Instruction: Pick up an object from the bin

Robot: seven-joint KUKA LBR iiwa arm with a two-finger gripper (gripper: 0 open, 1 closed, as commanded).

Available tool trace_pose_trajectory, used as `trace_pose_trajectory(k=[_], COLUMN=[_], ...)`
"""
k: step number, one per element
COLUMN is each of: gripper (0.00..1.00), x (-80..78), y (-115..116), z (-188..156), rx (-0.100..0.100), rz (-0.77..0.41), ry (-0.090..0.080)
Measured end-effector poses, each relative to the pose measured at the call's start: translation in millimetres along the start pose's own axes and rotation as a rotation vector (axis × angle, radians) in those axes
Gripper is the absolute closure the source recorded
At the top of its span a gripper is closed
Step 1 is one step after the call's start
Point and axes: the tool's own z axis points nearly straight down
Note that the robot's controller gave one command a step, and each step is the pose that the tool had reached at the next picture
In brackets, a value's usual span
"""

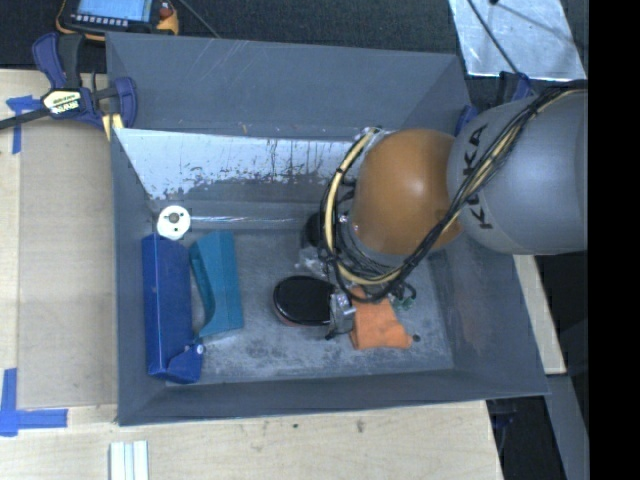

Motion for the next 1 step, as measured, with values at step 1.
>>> trace_pose_trajectory(k=[1], gripper=[1.0], x=[16.2], y=[2.3], z=[-48.9], rx=[-0.003], rz=[-0.002], ry=[0.007])
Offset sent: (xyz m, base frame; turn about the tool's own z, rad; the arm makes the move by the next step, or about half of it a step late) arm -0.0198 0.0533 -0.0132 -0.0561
